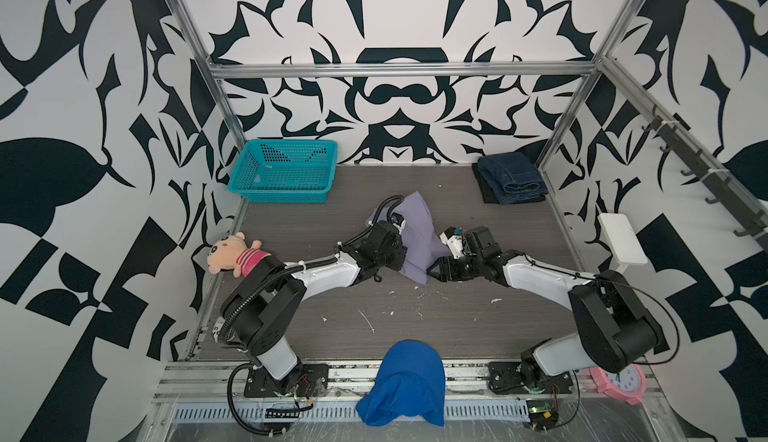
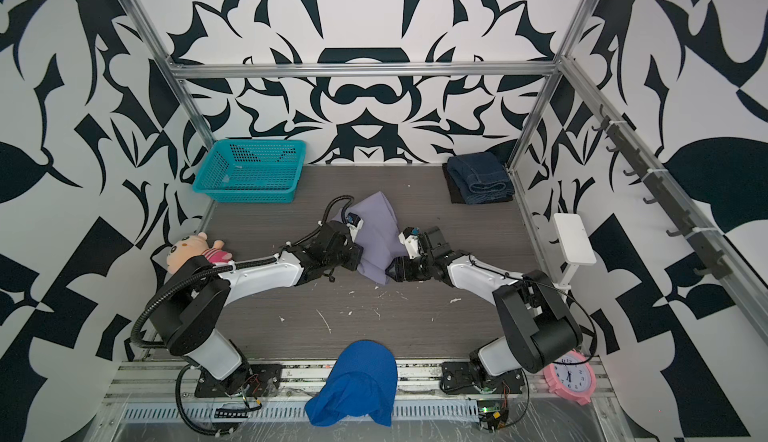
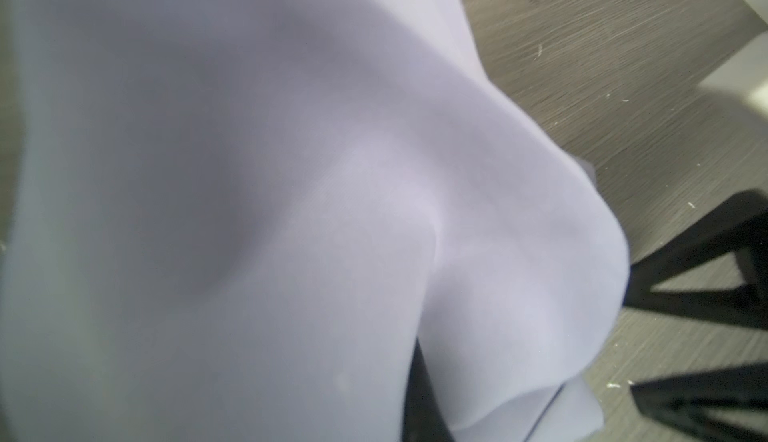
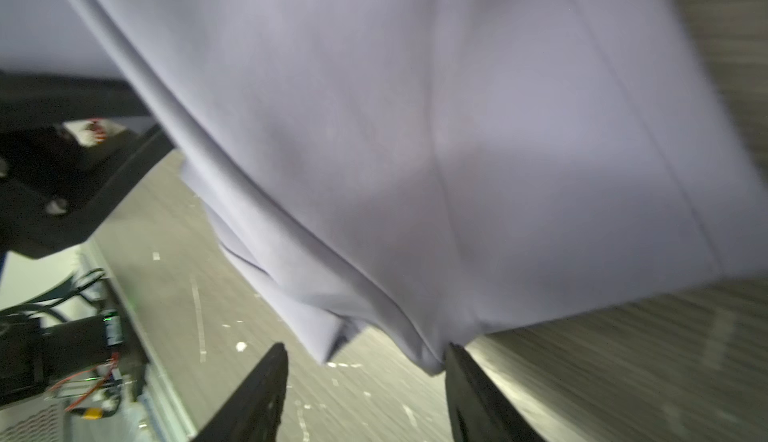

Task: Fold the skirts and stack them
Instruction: 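Grasp the lavender skirt edges with both grippers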

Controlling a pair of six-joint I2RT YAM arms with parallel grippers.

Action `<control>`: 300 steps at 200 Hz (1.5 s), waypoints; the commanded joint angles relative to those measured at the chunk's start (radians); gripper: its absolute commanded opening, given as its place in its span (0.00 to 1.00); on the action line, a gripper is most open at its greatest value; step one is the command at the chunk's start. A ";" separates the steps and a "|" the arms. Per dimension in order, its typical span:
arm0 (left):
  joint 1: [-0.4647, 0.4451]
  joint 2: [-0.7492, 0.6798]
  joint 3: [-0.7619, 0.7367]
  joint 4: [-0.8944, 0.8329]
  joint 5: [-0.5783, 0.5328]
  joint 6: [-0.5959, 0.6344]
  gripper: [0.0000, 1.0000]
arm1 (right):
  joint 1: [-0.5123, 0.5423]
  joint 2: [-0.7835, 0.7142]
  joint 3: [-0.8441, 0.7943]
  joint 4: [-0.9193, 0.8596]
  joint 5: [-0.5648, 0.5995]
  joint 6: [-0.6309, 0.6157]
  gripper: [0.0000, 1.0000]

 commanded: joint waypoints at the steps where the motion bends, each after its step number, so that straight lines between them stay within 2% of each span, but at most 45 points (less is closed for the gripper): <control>1: 0.003 -0.035 0.009 0.038 -0.014 0.010 0.01 | 0.019 0.048 0.023 0.061 -0.067 -0.034 0.47; 19: 0.003 -0.055 0.000 0.037 -0.034 0.007 0.01 | 0.039 0.076 0.041 0.081 -0.074 -0.040 0.32; 26: 0.003 -0.063 -0.003 0.037 -0.045 0.005 0.04 | 0.043 0.078 0.046 0.088 -0.078 -0.040 0.23; 42: 0.003 -0.084 -0.017 0.046 -0.077 0.004 0.23 | 0.047 0.065 0.051 0.106 -0.080 -0.034 0.00; 51: 0.003 -0.097 -0.027 0.054 -0.100 0.005 0.37 | 0.047 0.050 0.055 0.108 -0.080 -0.034 0.00; 58: 0.003 -0.111 -0.036 0.066 -0.119 0.007 0.44 | 0.047 0.033 0.060 0.104 -0.081 -0.033 0.00; 76: 0.003 -0.154 -0.073 0.110 -0.150 0.012 0.49 | 0.046 -0.013 0.075 0.102 -0.095 -0.016 0.00; 83: 0.003 -0.175 -0.092 0.135 -0.172 0.007 0.56 | 0.045 -0.036 0.083 0.100 -0.106 0.001 0.00; 109: 0.001 -0.260 -0.193 0.231 -0.196 0.003 0.58 | 0.046 -0.105 0.143 0.066 -0.116 0.062 0.00; 114: 0.001 -0.275 -0.213 0.247 -0.191 0.002 0.64 | 0.046 -0.114 0.157 0.055 -0.115 0.069 0.00; 120: 0.001 -0.289 -0.233 0.265 -0.181 0.006 0.65 | 0.046 -0.126 0.173 0.042 -0.110 0.077 0.00; 145: -0.002 -0.319 -0.252 0.206 -0.135 0.009 0.71 | 0.045 -0.155 0.252 0.004 -0.075 0.110 0.00; 183: -0.029 -0.301 -0.231 0.158 -0.125 0.029 0.72 | 0.046 -0.159 0.412 -0.036 -0.043 0.172 0.00; 209: -0.044 -0.299 -0.246 0.202 -0.115 0.031 0.72 | 0.045 -0.177 0.531 -0.078 0.035 0.183 0.00; 241: -0.062 -0.301 -0.272 0.245 -0.100 0.056 0.72 | 0.047 -0.185 0.669 -0.100 0.066 0.197 0.00; 275: -0.070 -0.313 -0.296 0.287 -0.089 0.098 0.66 | 0.050 -0.217 0.719 -0.126 0.123 0.186 0.00; 300: -0.071 -0.350 -0.323 0.355 -0.032 0.113 0.67 | 0.049 -0.256 0.687 -0.138 0.183 0.177 0.00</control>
